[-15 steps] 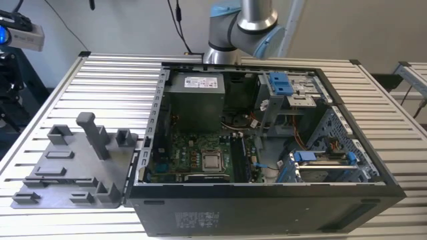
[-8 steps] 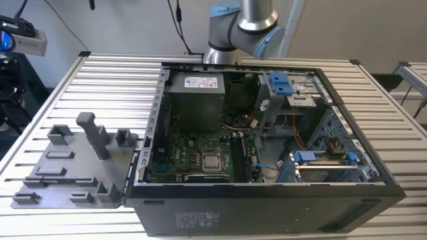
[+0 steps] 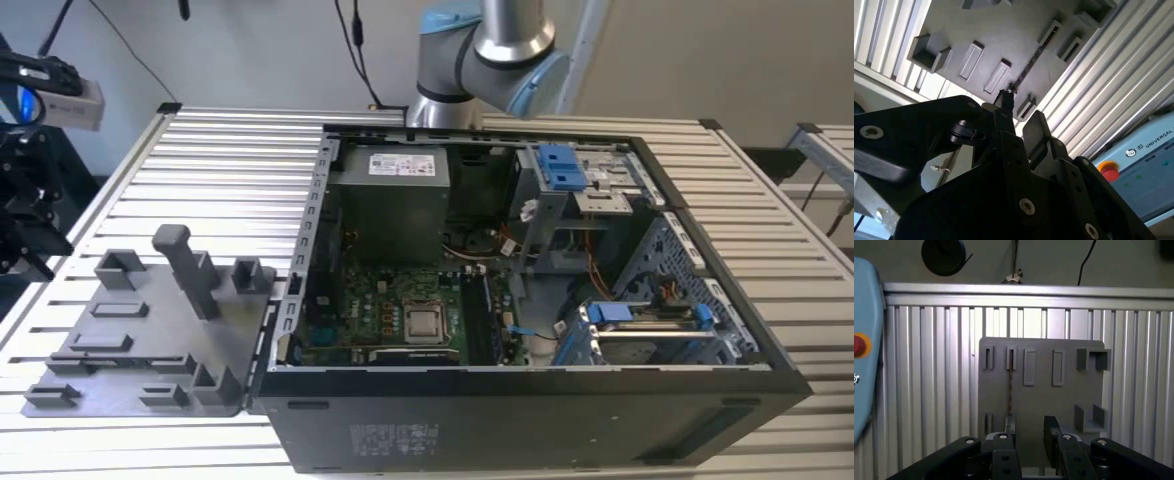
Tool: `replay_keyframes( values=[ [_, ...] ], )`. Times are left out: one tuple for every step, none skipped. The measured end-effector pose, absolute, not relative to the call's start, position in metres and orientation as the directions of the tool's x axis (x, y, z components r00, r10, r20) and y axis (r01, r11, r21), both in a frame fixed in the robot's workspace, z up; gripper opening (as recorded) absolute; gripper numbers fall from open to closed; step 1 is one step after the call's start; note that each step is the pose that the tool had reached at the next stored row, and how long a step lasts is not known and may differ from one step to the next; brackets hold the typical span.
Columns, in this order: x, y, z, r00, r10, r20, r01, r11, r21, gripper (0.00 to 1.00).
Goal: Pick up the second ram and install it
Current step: 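Pick up the second ram and move it above second insertion slot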
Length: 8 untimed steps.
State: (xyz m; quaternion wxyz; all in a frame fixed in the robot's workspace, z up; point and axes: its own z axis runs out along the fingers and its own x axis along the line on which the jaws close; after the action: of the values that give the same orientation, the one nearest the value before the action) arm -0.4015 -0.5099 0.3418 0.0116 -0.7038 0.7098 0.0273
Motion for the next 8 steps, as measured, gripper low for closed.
replay_keyframes(
  values=[
    [-0.401,-0.510,0.340,-0.009,-0.998,-0.055,-1.000,0.008,0.022,0.36],
    [-0.401,-0.510,0.338,-0.009,-0.998,-0.055,-1.000,0.008,0.022,0.36],
    [-0.401,-0.510,0.336,-0.009,-0.998,-0.055,-1.000,0.008,0.021,0.36],
    [-0.401,-0.510,0.335,-0.009,-0.998,-0.055,-1.000,0.008,0.020,0.36],
    [-0.401,-0.510,0.333,-0.009,-0.998,-0.055,-1.000,0.008,0.018,0.36],
    [-0.401,-0.510,0.331,-0.009,-0.998,-0.055,-1.000,0.008,0.017,0.36],
    [-0.401,-0.510,0.329,-0.009,-0.998,-0.055,-1.000,0.008,0.016,0.36],
    [-0.401,-0.510,0.327,-0.009,-0.998,-0.055,-1.000,0.008,0.015,0.36]
  ],
)
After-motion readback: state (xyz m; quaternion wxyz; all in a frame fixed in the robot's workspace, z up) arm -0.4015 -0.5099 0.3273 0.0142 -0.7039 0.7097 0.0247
